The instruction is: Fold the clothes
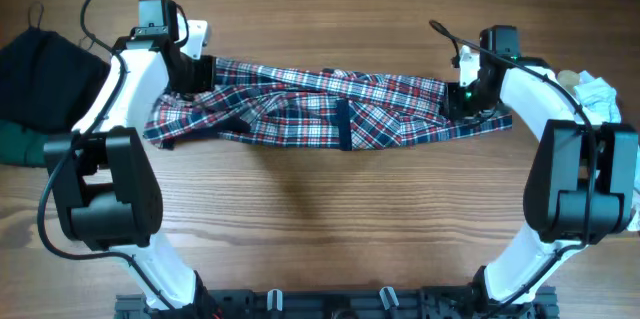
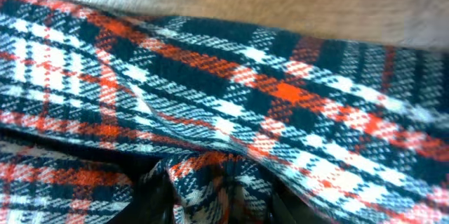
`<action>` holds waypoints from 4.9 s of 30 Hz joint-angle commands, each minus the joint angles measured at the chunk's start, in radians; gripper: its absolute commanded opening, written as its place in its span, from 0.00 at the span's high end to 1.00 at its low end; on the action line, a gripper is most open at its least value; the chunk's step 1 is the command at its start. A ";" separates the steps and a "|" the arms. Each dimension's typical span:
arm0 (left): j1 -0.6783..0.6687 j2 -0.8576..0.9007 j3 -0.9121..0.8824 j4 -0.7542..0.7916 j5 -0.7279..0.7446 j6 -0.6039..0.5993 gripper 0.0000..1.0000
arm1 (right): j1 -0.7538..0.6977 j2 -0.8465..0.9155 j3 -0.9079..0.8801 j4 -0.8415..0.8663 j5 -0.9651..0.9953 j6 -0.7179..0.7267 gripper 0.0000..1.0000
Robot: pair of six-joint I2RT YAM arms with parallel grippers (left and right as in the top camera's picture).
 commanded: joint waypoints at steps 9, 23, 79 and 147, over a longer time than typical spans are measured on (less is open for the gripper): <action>0.025 -0.014 -0.001 0.012 -0.037 -0.002 0.96 | -0.047 0.117 0.102 -0.106 0.354 -0.003 0.62; 0.025 -0.014 -0.001 0.039 -0.033 -0.002 0.96 | -0.017 -0.130 0.265 -0.224 0.018 -0.027 0.66; -0.035 -0.113 0.000 0.084 0.053 -0.002 0.94 | 0.752 0.189 0.262 0.712 -0.297 0.076 0.89; -0.064 -0.110 -0.001 -0.126 -0.085 0.080 0.96 | 0.008 -0.031 -0.040 0.147 0.183 0.049 0.96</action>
